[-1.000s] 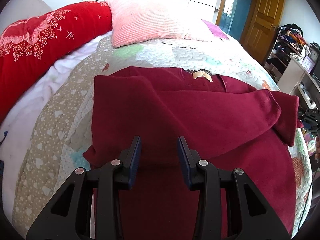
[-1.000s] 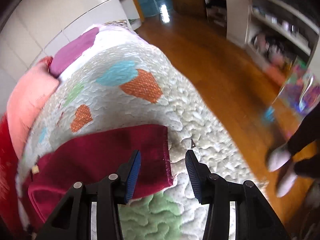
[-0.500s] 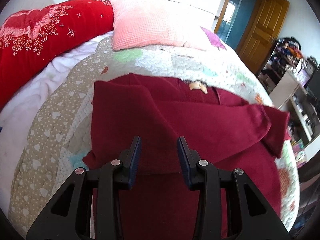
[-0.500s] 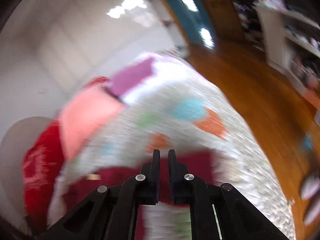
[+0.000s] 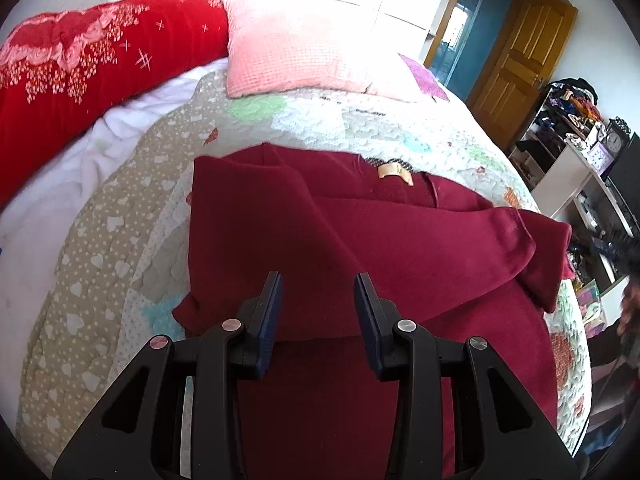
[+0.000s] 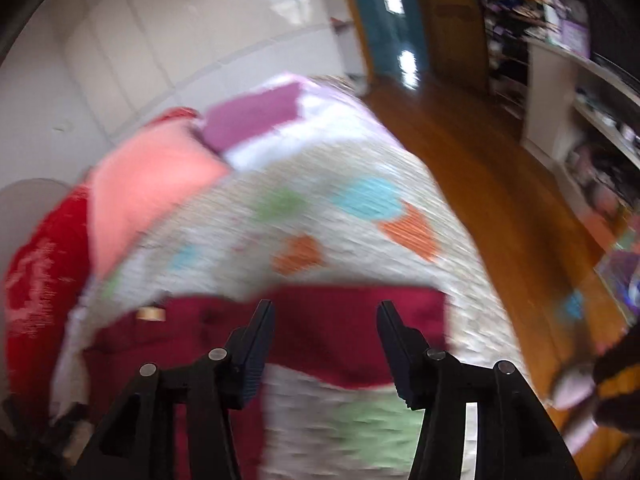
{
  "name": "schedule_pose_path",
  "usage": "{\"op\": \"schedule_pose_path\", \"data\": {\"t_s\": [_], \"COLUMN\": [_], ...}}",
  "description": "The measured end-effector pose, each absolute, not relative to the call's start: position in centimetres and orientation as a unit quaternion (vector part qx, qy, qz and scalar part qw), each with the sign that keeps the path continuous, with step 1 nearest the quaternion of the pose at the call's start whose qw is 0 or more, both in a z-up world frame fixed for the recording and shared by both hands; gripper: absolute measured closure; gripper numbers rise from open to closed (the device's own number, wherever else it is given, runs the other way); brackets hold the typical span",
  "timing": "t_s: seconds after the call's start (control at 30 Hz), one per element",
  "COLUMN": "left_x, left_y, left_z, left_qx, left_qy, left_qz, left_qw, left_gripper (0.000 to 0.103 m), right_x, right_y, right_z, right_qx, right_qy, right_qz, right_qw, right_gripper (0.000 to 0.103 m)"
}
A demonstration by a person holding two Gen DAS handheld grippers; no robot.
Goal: Fold small clothes
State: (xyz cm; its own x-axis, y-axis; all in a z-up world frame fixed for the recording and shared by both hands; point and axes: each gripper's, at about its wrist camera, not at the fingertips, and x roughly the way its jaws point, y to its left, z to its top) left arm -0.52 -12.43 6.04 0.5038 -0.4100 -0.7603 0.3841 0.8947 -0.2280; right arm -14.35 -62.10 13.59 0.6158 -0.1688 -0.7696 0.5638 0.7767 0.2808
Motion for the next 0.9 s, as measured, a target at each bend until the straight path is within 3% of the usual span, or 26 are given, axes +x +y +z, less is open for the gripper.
{"op": "schedule_pose_path", "data": {"t_s": [0.17,0.3,0.33,0.37,0.4,0.6,0.7,0.9], "left_x": [-0.6,-0.8,-0.8,-0.8,-0.7,0.5,1.3,2.1], "left_y": [-13.1,-13.9,-14.0,-14.0,-13.9,-12.7,-11.9,-10.6], "left_z": [5.6,5.5,5.5,5.7,5.9,7.3,7.5,7.6], "left_qx": [-0.01,0.0,0.001,0.0,-0.002,-0.055,-0.102,-0.123], "left_qy": [0.445,0.448,0.447,0.447,0.444,0.443,0.455,0.449], "left_qz": [-0.228,-0.233,-0.233,-0.234,-0.235,-0.257,-0.274,-0.265], "left_qw": [0.866,0.863,0.863,0.864,0.865,0.857,0.841,0.844], "left_gripper": [0.067,0.067,0.067,0.067,0.067,0.067,0.067,0.067], "right_x": [-17.3,-17.4,-17.3,-17.1,-16.9,-14.8,-11.6,-2.8], "right_y": [-67.5,-68.5,-67.9,-67.6,-67.5,-62.9,-57.4,-43.3], "right_z": [7.1,4.4,4.9,5.4,6.1,15.7,19.9,19.5], "right_qx": [0.339,0.401,0.396,0.395,0.399,0.387,0.355,0.321], "right_qy": [0.412,0.386,0.373,0.362,0.352,0.248,0.243,0.294], "right_qz": [-0.245,-0.217,-0.217,-0.21,-0.198,-0.079,0.009,0.174], "right_qw": [0.81,0.802,0.81,0.818,0.823,0.884,0.903,0.884], "right_gripper": [0.052,0.05,0.057,0.084,0.097,0.096,0.096,0.096]}}
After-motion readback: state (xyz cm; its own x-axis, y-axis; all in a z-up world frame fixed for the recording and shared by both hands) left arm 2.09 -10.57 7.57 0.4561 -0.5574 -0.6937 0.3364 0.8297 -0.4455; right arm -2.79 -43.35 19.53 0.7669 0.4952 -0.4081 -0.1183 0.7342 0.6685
